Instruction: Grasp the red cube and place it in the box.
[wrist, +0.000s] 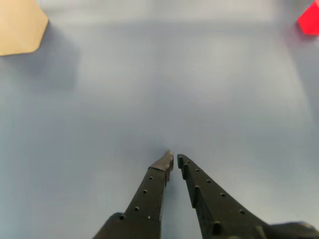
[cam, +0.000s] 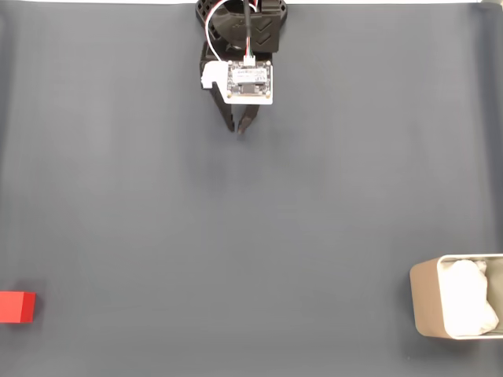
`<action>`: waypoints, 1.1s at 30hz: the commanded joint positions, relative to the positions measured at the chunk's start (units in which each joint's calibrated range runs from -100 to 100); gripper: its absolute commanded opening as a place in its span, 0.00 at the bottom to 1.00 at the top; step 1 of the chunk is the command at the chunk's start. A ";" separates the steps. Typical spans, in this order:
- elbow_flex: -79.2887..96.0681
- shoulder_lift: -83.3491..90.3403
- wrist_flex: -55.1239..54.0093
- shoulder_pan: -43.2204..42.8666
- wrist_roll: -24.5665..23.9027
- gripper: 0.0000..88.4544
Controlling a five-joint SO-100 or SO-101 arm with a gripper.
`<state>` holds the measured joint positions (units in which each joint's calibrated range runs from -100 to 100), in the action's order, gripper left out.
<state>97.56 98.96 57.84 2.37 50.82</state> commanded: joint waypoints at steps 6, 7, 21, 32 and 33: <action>-9.97 -6.24 -11.20 -0.46 1.95 0.00; -11.15 -6.84 -11.61 -0.60 2.00 0.00; -39.26 -29.11 -10.79 -0.10 1.66 0.00; -63.43 -47.31 2.25 1.60 0.44 0.00; -65.17 -48.44 3.07 1.60 0.24 0.00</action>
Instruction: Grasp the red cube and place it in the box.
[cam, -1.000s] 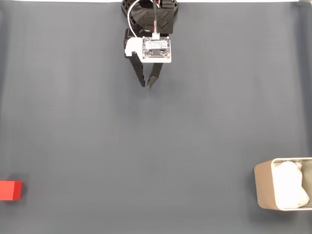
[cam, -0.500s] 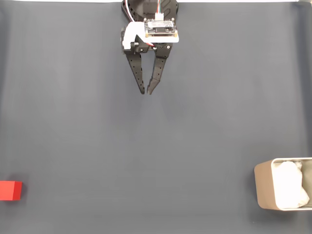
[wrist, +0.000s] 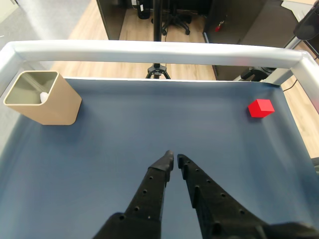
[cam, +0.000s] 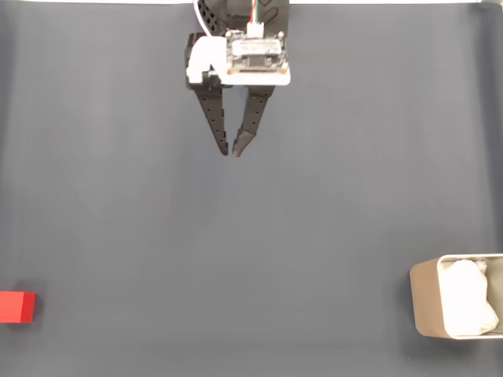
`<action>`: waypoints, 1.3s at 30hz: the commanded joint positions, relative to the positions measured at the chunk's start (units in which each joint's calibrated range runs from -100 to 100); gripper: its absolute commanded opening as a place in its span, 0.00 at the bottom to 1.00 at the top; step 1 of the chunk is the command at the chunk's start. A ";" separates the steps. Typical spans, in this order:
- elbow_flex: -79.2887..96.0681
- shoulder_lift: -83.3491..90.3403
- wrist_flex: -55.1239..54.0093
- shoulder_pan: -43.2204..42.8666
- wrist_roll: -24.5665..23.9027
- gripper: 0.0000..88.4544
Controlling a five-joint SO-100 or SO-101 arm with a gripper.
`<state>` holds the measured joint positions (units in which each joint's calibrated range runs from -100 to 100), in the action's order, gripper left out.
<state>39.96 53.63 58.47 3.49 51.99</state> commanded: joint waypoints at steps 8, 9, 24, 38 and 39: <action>-15.33 -9.08 3.90 1.84 -1.32 0.00; -15.97 -9.69 3.90 2.20 -1.32 0.00; -23.27 -18.01 3.00 10.43 -1.32 0.00; -30.38 -29.02 -2.16 19.60 -0.83 0.00; -31.20 -29.97 -2.24 20.09 -0.83 0.00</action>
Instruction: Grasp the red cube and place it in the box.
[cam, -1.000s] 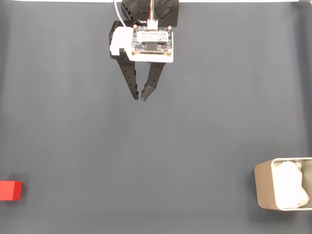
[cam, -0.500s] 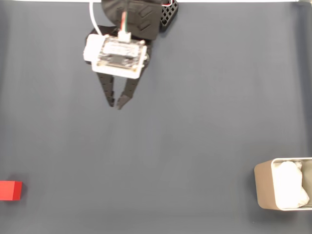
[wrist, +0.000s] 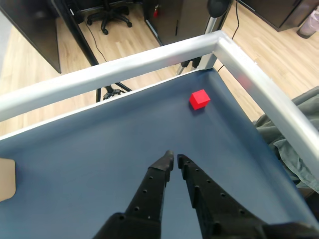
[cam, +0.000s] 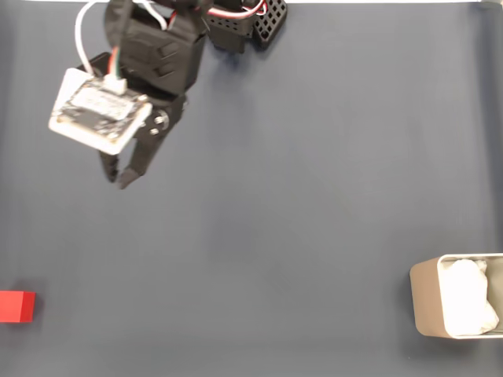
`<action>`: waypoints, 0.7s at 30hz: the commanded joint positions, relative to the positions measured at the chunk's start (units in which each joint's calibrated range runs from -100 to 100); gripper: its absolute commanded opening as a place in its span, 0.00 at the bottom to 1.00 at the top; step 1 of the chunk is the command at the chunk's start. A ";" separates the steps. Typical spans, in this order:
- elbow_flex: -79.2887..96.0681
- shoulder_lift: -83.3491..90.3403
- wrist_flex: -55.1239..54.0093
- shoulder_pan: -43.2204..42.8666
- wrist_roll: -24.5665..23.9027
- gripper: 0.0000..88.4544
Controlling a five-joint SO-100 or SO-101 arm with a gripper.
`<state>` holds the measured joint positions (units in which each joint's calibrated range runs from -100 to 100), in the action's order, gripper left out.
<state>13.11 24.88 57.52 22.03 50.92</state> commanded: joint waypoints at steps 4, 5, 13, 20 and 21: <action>-7.18 -5.21 -2.11 3.25 0.44 0.00; -7.82 -6.16 -2.35 3.61 0.49 0.00; -12.11 -14.31 -7.27 5.88 0.59 0.00; -17.85 -21.93 -9.32 6.87 0.15 0.00; -18.68 -22.89 -9.32 6.94 0.15 0.00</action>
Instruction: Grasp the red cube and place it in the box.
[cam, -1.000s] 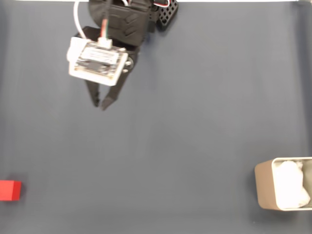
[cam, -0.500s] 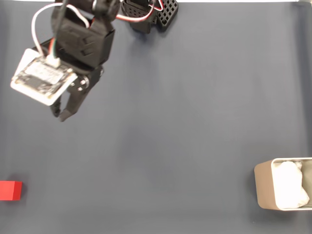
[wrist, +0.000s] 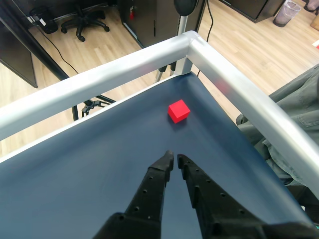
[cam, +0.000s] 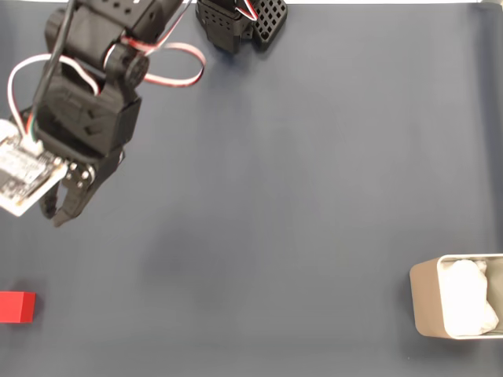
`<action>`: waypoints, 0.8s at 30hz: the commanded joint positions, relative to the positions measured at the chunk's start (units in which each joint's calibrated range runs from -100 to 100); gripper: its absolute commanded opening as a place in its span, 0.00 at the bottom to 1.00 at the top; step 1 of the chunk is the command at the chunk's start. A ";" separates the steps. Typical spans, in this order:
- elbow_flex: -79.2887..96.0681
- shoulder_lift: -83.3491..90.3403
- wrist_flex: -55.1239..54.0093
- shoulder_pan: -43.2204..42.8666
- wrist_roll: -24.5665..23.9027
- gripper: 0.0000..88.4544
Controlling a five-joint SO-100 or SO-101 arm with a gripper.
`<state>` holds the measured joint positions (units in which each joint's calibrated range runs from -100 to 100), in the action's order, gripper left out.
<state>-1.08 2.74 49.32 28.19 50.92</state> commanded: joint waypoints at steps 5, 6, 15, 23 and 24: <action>-9.04 -5.94 -1.86 1.21 0.63 0.04; -10.32 -7.33 -2.36 1.28 0.63 0.05; -17.89 -17.12 -7.19 2.49 0.44 0.12; -21.63 -23.88 -11.54 4.55 0.29 0.17; -21.82 -24.57 -12.44 4.84 0.34 0.18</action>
<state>-19.53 -21.67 39.62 32.05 51.31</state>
